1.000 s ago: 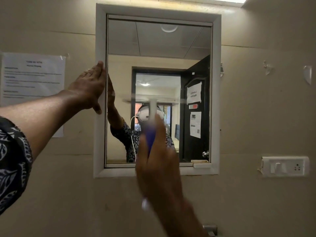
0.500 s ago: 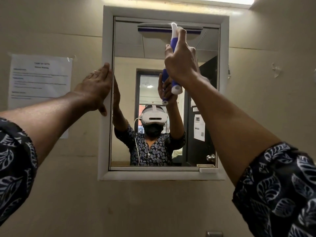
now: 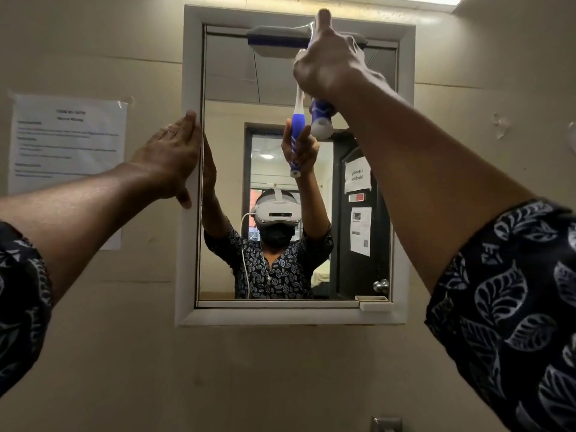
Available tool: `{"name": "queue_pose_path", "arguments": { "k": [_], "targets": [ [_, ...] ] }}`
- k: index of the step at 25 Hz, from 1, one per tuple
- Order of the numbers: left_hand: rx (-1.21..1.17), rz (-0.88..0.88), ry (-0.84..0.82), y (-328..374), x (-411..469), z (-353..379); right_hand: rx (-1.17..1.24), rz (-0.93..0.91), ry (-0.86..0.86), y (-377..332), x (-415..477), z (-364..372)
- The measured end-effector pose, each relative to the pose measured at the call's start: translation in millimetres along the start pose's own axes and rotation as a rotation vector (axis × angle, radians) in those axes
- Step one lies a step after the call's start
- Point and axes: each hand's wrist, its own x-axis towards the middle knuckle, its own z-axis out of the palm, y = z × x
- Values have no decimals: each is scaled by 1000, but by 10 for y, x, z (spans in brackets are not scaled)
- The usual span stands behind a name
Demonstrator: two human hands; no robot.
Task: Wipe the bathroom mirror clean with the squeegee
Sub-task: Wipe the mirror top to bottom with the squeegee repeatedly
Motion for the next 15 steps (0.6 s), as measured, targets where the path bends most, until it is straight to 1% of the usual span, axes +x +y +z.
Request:
{"name": "queue_pose_path", "arguments": {
  "k": [2, 4, 7, 10, 15],
  "targets": [
    [4, -6, 0, 11, 2, 1, -53, 40, 5, -66, 45, -17],
    [12, -13, -2, 19, 8, 1, -88, 72, -25, -99, 60, -16],
    [18, -14, -8, 24, 10, -1, -108, 75, -64, -73, 1, -9],
    [30, -17, -9, 32, 4, -10, -87, 74, -62, -29, -213, 44],
    [42, -24, -15, 61, -18, -30, 40, 125, -117, 59, -798, 260]
  ]
}}
